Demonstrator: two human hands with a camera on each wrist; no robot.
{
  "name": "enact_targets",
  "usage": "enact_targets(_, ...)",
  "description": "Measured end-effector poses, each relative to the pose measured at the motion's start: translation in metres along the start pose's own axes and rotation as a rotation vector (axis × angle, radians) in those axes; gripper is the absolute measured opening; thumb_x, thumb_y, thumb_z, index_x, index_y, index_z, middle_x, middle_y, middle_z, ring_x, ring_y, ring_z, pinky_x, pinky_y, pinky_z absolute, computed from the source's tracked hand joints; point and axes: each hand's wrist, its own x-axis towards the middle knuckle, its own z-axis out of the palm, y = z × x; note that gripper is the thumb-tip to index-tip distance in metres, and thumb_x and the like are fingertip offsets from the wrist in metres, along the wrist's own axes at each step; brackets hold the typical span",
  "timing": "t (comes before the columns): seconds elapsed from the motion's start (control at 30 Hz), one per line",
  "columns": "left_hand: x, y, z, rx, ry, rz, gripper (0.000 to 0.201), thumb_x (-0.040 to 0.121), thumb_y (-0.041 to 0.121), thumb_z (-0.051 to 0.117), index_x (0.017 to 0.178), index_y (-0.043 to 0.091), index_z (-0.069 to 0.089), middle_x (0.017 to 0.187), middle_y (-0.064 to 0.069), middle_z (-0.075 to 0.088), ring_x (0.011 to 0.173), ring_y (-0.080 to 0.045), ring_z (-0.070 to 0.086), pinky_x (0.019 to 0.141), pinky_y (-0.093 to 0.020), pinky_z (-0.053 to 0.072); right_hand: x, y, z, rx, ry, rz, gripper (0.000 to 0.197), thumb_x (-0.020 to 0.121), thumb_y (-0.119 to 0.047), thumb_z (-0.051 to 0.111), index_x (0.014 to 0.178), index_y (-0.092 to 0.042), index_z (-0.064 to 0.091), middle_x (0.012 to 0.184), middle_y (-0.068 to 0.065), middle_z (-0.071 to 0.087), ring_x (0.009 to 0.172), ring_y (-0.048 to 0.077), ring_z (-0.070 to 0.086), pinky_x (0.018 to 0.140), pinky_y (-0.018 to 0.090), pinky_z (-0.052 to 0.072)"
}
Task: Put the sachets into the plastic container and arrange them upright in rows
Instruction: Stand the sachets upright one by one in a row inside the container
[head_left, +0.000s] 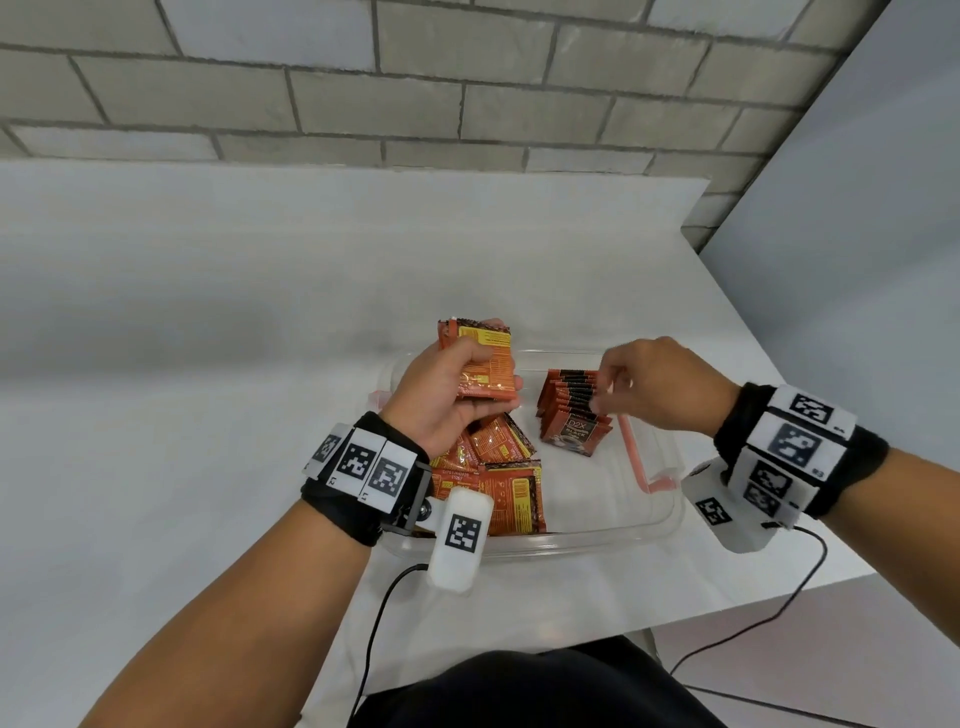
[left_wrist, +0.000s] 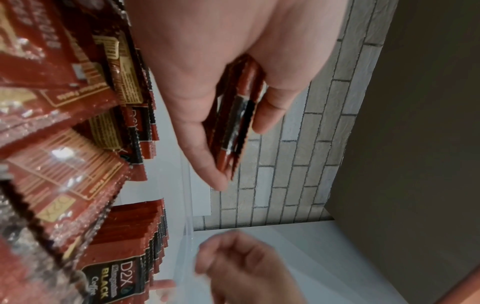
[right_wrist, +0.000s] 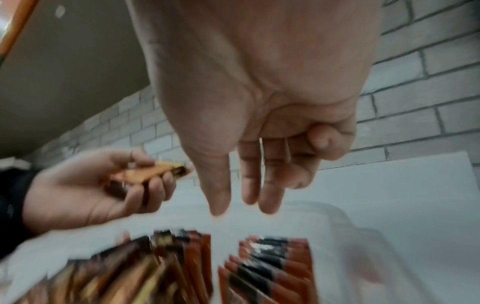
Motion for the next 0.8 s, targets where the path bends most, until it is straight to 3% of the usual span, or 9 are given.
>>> enact_targets(0.1,-0.001,0.000,0.002,0.091,-0.111,0.010,0.019,0.091,0.001,0.053,0.106,0.011,0.059,0.094,-0.011,0.071,0.086,-0.026,0.070,0.080,-0.045,0.057,-0.008,-0.018,-0.013,0.336,0.163,-0.086,0.020,0.087,-0.040,0.064,0.101,-0.027,0.061,0.089,-0.010,0.062,0.067,0.005,0.056,0.061,0.017,0.041)
enact_targets(0.23,-0.002,-0.004,0.007,0.241,-0.193,0.019,0.020,0.087,0.003,0.060,0.103,0.014,0.064,0.093,-0.006,0.073,0.087,-0.023,0.070,0.077,-0.041,0.058,-0.011,-0.037,-0.014,0.546,0.150,-0.131,0.032,0.087,-0.036,0.063,0.119,-0.032,0.056,0.101,-0.012,0.063,0.080,0.011,0.061,0.071,0.021,0.046)
enact_targets(0.3,-0.002,-0.007,0.011,0.277,-0.205,0.026,0.018,0.085,0.006,0.063,0.100,0.014,0.065,0.092,-0.006,0.074,0.085,-0.023,0.071,0.076,-0.039,0.059,-0.009,-0.036,-0.011,0.529,0.135,-0.127,0.026,0.086,-0.031,0.067,0.112,-0.031,0.060,0.098,-0.010,0.064,0.084,0.015,0.062,0.072,0.024,0.048)
enact_targets(0.4,-0.002,-0.006,0.011,0.297,-0.205,0.040,0.022,0.077,0.022,0.066,0.097,0.014,0.065,0.089,-0.005,0.072,0.081,-0.019,0.070,0.072,-0.034,0.059,-0.009,-0.034,-0.011,0.619,0.207,-0.115,0.010,0.081,-0.022,0.073,0.086,-0.025,0.064,0.085,-0.002,0.067,0.076,0.022,0.063,0.071,0.032,0.051)
enact_targets(0.5,0.001,-0.004,0.011,0.228,-0.124,0.059,0.034,0.072,0.040,0.063,0.095,0.015,0.062,0.083,-0.005,0.062,0.070,-0.015,0.063,0.070,-0.032,0.057,-0.012,-0.030,-0.011,0.653,0.435,-0.163,0.016,0.080,-0.016,0.075,0.075,-0.019,0.060,0.074,-0.005,0.061,0.064,0.007,0.053,0.062,0.016,0.043)
enact_targets(0.57,0.003,-0.004,0.013,0.165,-0.102,0.069,0.035,0.073,0.043,0.063,0.094,0.015,0.061,0.082,-0.004,0.062,0.071,-0.015,0.062,0.072,-0.034,0.056,-0.016,-0.032,-0.008,0.529,0.530,-0.242,0.017,0.078,-0.015,0.076,0.073,-0.017,0.059,0.070,-0.007,0.053,0.063,0.007,0.047,0.059,0.012,0.038)
enact_targets(0.67,0.002,-0.003,0.020,0.116,-0.109,0.104,0.005,0.087,0.014,0.061,0.089,0.010,0.062,0.085,-0.006,0.068,0.081,-0.020,0.066,0.077,-0.041,0.057,-0.019,-0.032,0.004,0.329,0.442,-0.334,0.016,0.075,-0.018,0.079,0.077,-0.018,0.063,0.074,-0.009,0.046,0.065,0.006,0.045,0.061,0.018,0.037)
enact_targets(0.73,0.002,-0.004,0.021,0.133,-0.109,0.139,0.016,0.087,-0.006,0.055,0.091,0.007,0.062,0.091,-0.011,0.069,0.087,-0.024,0.067,0.077,-0.040,0.056,-0.021,-0.031,0.007,0.272,0.315,-0.334,0.017,0.074,-0.024,0.080,0.083,-0.018,0.066,0.080,-0.008,0.045,0.070,0.008,0.047,0.065,0.024,0.039)
enact_targets(0.8,0.002,-0.005,0.018,0.161,-0.128,0.157,0.024,0.085,-0.011,0.053,0.098,0.006,0.063,0.099,-0.016,0.068,0.091,-0.027,0.067,0.076,-0.039,0.056,-0.023,-0.029,0.005,0.277,0.270,-0.338,0.021,0.074,-0.031,0.078,0.088,-0.020,0.069,0.084,-0.007,0.047,0.075,0.007,0.048,0.068,0.023,0.040)
